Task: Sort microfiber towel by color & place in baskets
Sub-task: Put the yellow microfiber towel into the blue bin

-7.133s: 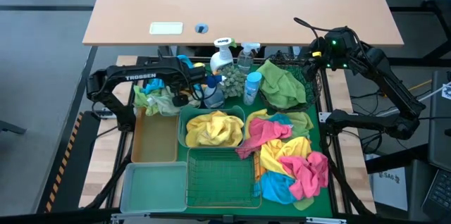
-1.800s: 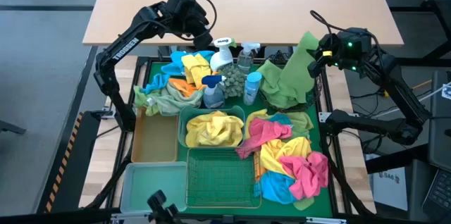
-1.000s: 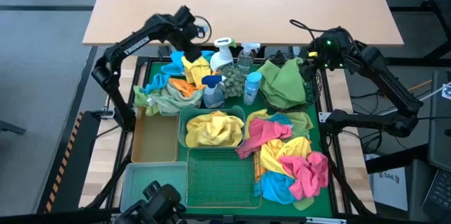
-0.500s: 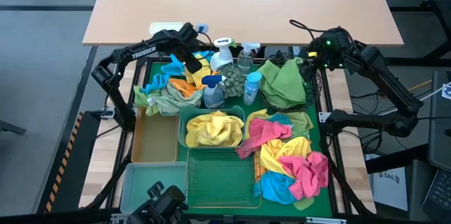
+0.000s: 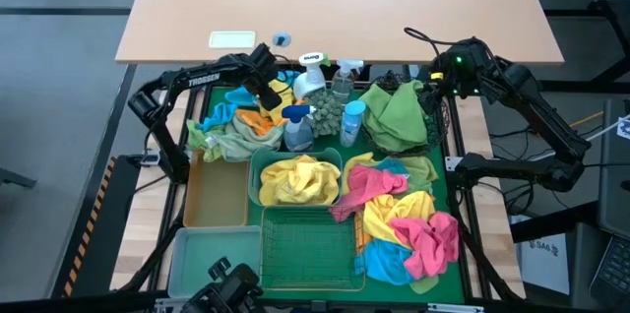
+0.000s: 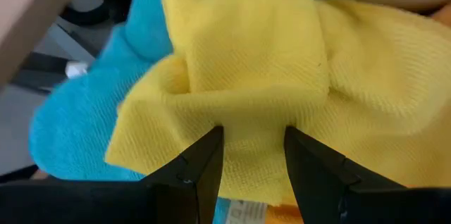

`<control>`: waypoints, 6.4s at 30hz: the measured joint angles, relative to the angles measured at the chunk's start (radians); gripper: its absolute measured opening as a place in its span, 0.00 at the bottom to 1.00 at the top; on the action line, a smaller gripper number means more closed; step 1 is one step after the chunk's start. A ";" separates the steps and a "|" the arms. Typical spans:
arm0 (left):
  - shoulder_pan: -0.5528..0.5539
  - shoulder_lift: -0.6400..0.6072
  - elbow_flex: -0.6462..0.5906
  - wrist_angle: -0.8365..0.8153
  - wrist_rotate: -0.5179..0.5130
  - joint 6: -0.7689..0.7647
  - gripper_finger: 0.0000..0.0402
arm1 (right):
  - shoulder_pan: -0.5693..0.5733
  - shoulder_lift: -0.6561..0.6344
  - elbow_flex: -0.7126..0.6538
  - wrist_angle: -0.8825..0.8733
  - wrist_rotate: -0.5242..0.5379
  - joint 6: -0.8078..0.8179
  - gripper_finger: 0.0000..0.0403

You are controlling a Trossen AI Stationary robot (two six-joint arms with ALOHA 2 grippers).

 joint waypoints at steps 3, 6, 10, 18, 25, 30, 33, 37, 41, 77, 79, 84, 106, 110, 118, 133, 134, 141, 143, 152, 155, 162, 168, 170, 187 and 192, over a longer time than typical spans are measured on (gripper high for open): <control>0.000 0.000 -0.019 0.002 0.000 0.000 0.35 | 0.000 0.000 0.000 0.000 0.000 0.000 0.62; -0.004 0.000 -0.024 0.002 0.000 0.000 0.28 | 0.000 0.000 0.000 0.000 0.000 0.000 0.62; -0.004 0.000 -0.024 0.002 0.000 0.000 0.11 | 0.000 0.000 0.000 0.000 0.000 0.000 0.62; -0.016 0.000 -0.024 -0.015 0.028 -0.009 0.00 | 0.000 0.000 0.000 0.000 0.000 0.000 0.62; -0.042 -0.001 -0.024 -0.015 0.029 -0.008 0.00 | 0.000 0.000 0.000 0.000 0.000 0.000 0.62; -0.054 -0.008 -0.024 -0.011 -0.033 -0.005 0.00 | 0.000 0.000 0.000 0.000 0.000 0.000 0.62; -0.055 -0.008 -0.024 -0.013 -0.093 -0.033 0.03 | 0.000 0.000 0.000 0.000 0.000 0.000 0.62; -0.054 -0.008 -0.024 -0.008 -0.094 -0.035 0.12 | 0.000 0.000 0.000 0.000 0.000 0.000 0.62; -0.054 -0.008 -0.024 0.000 -0.094 -0.035 0.23 | 0.000 0.000 0.000 0.000 0.000 0.000 0.62; -0.054 -0.021 -0.086 0.095 -0.069 -0.034 0.01 | 0.000 0.000 0.000 0.000 0.000 0.000 0.62; -0.054 -0.052 -0.086 0.076 -0.058 -0.034 0.00 | 0.000 0.000 0.000 0.000 0.000 0.000 0.62; -0.055 -0.175 -0.086 0.010 -0.056 -0.032 0.00 | 0.000 0.000 0.000 0.000 0.000 0.000 0.62; -0.331 -0.821 0.112 0.074 -0.010 -0.292 0.00 | 0.000 0.000 0.000 0.000 0.000 0.000 0.62; -0.417 -0.829 0.176 0.136 0.070 -0.299 0.00 | 0.000 0.000 0.000 0.000 0.000 0.000 0.62; -0.599 -0.809 0.201 0.226 0.161 -0.299 0.00 | 0.000 0.000 0.000 0.000 0.000 0.000 0.62; -0.798 -0.591 0.200 0.157 0.086 -0.290 0.00 | 0.000 0.000 0.000 0.000 0.000 0.000 0.62; -0.800 -0.572 0.200 0.135 0.076 -0.290 0.00 | 0.000 0.000 0.000 0.000 0.000 0.000 0.62; -0.801 -0.412 0.199 -0.068 0.036 -0.290 0.00 | 0.000 0.000 0.000 0.000 0.000 0.000 0.62; -0.804 -0.357 0.199 -0.121 0.036 -0.290 0.00 | 0.000 0.000 0.000 0.000 0.000 0.000 0.62; -0.839 -0.085 0.199 -0.233 0.036 -0.283 0.00 | 0.000 0.000 0.000 0.000 0.000 0.000 0.62; -0.849 -0.008 0.199 -0.236 0.036 -0.263 0.00 | 0.000 0.000 0.000 -0.001 -0.042 0.005 0.62; -0.853 0.106 0.199 -0.236 0.036 -0.264 0.00 | 0.002 0.000 0.000 -0.001 -0.420 0.019 0.62; -0.853 0.117 0.199 -0.236 0.036 -0.282 0.08 | 0.125 -0.004 0.000 0.000 -0.557 0.117 0.62; -0.852 0.114 0.199 -0.237 0.037 -0.312 0.14 | 0.201 -0.005 0.000 -0.001 -0.538 0.142 0.62; -0.852 0.088 0.376 -0.404 0.055 -0.351 0.29 | 0.854 0.022 0.001 0.005 -0.150 0.425 0.62; -0.855 0.088 0.452 -0.424 0.055 -0.350 0.29 | 1.002 0.044 0.001 -0.043 -0.069 0.504 0.62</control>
